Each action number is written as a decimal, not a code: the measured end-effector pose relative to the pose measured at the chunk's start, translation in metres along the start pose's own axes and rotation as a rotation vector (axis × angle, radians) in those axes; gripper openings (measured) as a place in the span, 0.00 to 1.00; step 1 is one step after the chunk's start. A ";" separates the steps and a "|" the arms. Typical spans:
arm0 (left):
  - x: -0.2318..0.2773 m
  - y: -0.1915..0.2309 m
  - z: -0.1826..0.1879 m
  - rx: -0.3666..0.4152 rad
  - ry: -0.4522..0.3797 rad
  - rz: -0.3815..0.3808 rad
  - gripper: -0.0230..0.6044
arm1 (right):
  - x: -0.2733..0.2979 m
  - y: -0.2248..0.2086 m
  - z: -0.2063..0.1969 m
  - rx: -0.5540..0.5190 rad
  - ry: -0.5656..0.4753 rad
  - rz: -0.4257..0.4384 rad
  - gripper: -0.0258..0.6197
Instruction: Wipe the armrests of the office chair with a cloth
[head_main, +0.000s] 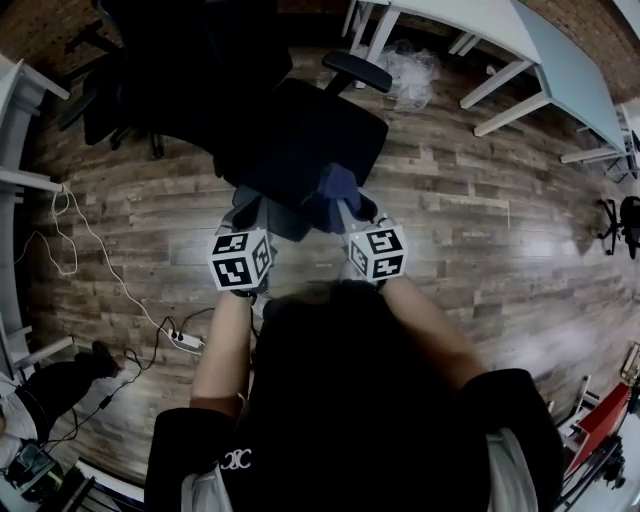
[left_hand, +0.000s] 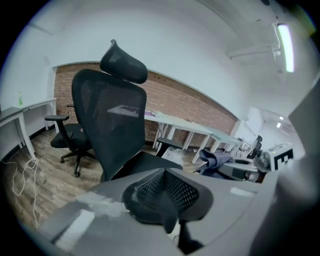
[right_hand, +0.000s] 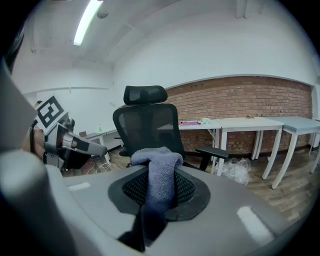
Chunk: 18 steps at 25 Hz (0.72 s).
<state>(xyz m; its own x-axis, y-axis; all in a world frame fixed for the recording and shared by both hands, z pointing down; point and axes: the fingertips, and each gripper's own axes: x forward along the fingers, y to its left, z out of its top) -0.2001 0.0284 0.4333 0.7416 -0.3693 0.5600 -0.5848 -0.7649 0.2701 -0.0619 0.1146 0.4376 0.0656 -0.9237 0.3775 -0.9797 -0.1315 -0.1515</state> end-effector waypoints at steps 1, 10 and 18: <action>0.008 -0.017 0.004 -0.002 -0.011 -0.004 0.04 | -0.005 -0.017 0.001 0.002 0.001 0.001 0.16; 0.058 -0.110 0.037 -0.007 -0.046 0.052 0.04 | -0.035 -0.155 0.018 0.044 -0.002 -0.022 0.16; 0.097 -0.102 0.026 -0.052 0.015 0.051 0.04 | -0.001 -0.191 0.015 0.072 0.018 -0.059 0.16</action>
<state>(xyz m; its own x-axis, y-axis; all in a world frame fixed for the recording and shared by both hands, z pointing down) -0.0602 0.0570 0.4396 0.7055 -0.3988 0.5858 -0.6384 -0.7166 0.2810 0.1279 0.1352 0.4520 0.1187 -0.9071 0.4039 -0.9580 -0.2115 -0.1934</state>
